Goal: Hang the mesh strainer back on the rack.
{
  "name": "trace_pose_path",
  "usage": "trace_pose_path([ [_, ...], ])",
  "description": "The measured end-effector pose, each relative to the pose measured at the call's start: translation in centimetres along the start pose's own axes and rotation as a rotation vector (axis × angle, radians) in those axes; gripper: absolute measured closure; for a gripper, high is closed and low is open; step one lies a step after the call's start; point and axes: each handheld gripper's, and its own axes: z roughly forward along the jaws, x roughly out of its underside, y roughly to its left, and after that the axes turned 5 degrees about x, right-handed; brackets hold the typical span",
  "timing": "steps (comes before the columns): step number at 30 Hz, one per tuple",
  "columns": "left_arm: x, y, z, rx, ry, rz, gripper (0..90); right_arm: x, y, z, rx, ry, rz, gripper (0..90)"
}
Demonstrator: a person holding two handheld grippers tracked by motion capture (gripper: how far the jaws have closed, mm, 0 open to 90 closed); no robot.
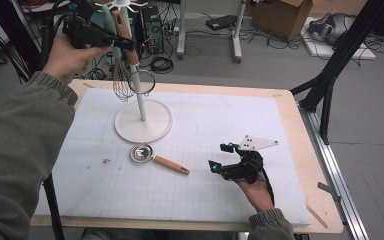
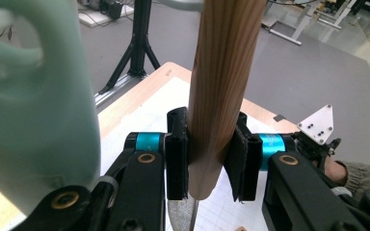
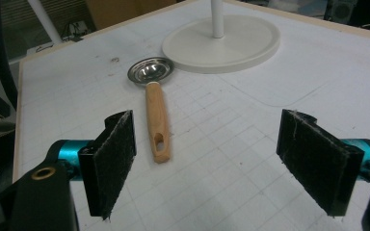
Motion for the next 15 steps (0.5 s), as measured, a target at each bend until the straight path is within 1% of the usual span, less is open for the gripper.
trace_pose_path([
  [3, 0.15, -0.01, -0.16, -0.001, -0.001, -0.001, 71.8, -0.01, 0.07, 0.03, -0.001, 0.003, -0.002, 20.8],
  [10, 0.34, -0.17, -0.48, -0.026, -0.002, 0.007, 71.8, -0.03, 0.13, 0.05, 0.0, -0.005, -0.005, 20.8],
  [12, 0.59, -0.08, -0.48, -0.022, -0.023, -0.001, 71.6, -0.03, 0.17, 0.05, -0.002, -0.002, -0.004, 20.8],
  [15, 0.8, 0.04, -0.51, -0.021, -0.04, -0.007, 71.6, -0.04, 0.19, 0.05, 0.0, -0.004, -0.006, 20.8],
])
